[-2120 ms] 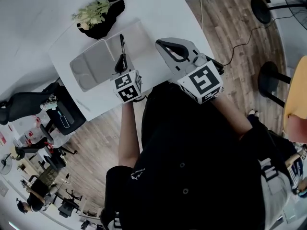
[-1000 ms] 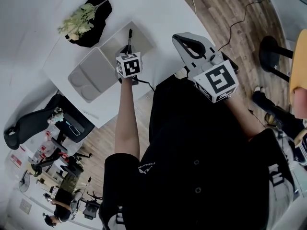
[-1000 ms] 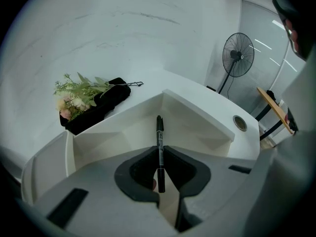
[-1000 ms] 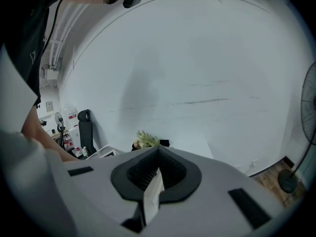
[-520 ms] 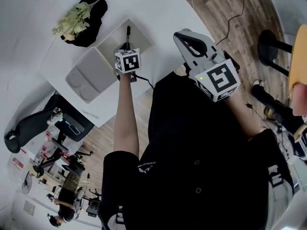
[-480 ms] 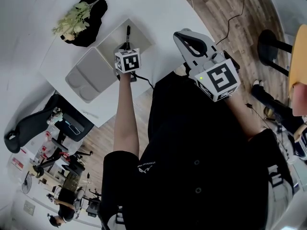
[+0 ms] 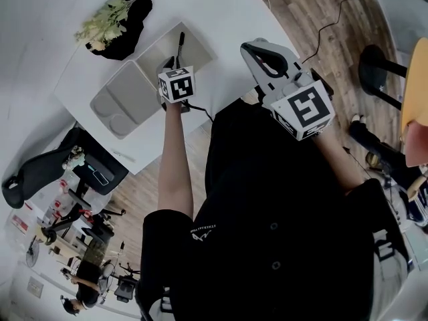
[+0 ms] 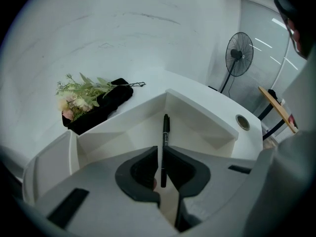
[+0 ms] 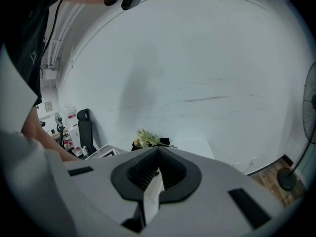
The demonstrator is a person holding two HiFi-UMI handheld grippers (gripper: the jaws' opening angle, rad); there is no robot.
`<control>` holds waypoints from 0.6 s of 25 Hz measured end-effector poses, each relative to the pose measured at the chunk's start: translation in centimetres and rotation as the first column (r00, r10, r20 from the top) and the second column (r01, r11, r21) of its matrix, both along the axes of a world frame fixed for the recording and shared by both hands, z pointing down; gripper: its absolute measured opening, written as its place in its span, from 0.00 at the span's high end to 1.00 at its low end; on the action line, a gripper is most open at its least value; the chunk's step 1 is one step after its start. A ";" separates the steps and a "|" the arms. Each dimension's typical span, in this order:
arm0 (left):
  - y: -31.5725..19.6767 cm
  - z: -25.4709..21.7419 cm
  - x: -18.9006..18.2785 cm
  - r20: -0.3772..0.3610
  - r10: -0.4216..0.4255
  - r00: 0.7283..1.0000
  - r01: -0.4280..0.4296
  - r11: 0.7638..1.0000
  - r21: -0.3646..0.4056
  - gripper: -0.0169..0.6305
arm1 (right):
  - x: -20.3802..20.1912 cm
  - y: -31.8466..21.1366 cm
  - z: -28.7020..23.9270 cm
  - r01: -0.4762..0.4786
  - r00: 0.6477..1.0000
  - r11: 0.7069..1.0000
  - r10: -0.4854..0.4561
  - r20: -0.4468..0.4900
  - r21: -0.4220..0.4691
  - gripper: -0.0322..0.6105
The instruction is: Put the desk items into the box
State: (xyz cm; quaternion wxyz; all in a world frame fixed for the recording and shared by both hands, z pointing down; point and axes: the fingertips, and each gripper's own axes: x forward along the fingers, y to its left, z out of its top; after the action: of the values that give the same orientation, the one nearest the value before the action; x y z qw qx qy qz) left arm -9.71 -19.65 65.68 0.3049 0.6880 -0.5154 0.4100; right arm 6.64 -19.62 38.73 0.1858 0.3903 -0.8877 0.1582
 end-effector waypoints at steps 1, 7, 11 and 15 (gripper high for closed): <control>0.0 -0.4 -0.1 -0.003 -0.008 1.000 0.009 1.000 0.019 0.93 | -0.1 0.1 0.0 0.004 1.000 1.000 -0.004 0.002 0.002 0.95; 0.6 -4.5 -0.4 -0.061 -0.080 0.995 0.087 0.989 0.121 0.96 | -0.8 1.2 -0.6 0.042 0.999 0.999 -0.042 0.018 0.018 0.95; 1.3 -7.2 -0.7 -0.083 -0.132 0.988 0.146 0.968 0.202 0.96 | -1.2 2.0 -0.9 0.076 0.996 0.997 -0.077 0.033 0.031 0.95; 2.4 -9.9 -0.4 -0.130 -0.165 0.978 0.195 0.944 0.267 0.96 | -1.4 2.6 -1.4 0.110 0.992 0.993 -0.112 0.050 0.046 0.95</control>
State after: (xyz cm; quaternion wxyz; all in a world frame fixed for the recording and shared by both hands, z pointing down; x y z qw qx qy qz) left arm -10.16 -17.28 55.77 0.2683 0.6947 -0.6117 0.2669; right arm 5.26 -17.02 37.37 0.1625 0.3399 -0.9159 0.1384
